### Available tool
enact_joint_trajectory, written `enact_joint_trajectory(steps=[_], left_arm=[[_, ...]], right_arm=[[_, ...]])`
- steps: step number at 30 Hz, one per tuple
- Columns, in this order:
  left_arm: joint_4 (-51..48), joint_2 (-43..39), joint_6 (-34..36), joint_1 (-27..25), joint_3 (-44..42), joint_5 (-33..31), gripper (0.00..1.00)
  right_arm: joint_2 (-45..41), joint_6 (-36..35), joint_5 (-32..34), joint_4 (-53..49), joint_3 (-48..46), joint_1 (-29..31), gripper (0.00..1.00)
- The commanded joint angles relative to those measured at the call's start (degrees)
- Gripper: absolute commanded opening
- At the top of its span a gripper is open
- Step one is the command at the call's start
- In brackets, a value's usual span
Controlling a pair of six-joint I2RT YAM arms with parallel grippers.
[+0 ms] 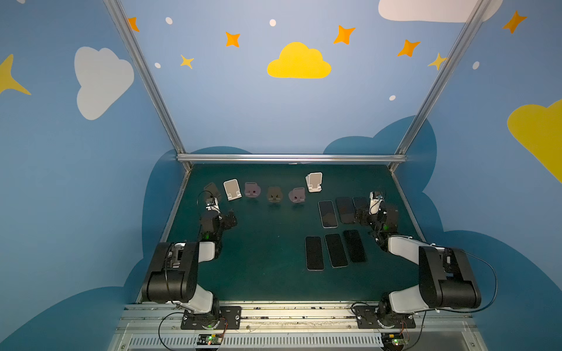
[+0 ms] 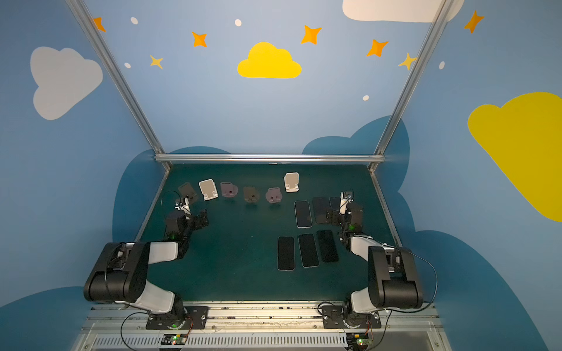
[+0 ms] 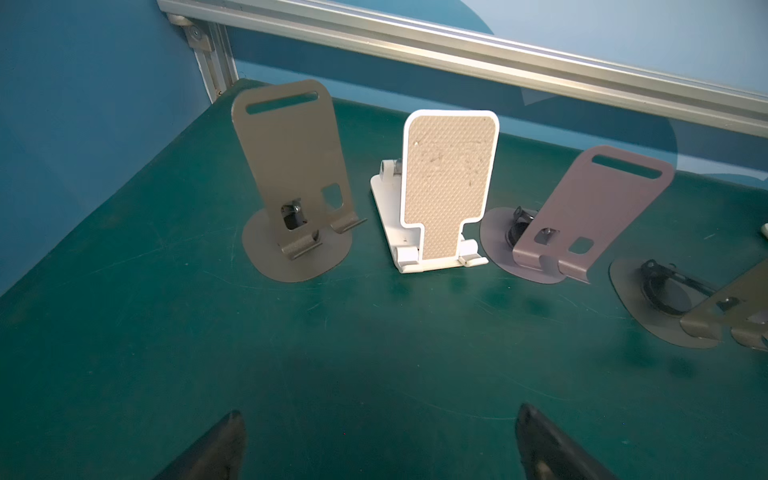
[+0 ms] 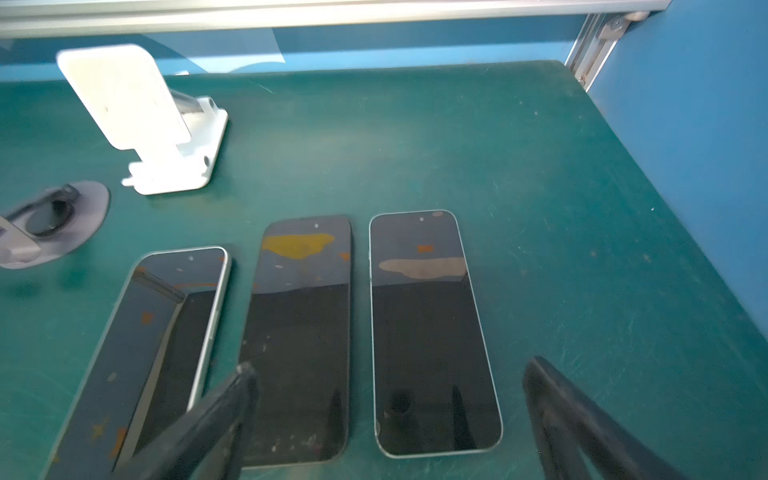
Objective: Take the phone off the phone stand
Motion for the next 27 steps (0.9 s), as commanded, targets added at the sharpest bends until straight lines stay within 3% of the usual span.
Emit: enact_joint_trajectory(steps=[1, 27], left_arm=[[-0.55, -0.40, 0.76, -0.20, 0.13, -0.13, 1.00], [-0.64, -0.38, 0.76, -0.34, 0.09, -0.31, 1.00]], right_arm=[[-0.35, 2.54, 0.12, -5.57, 0.51, 0.01, 0.99], [-0.02, 2.62, -0.85, -6.28, 1.08, -0.35, 0.99]])
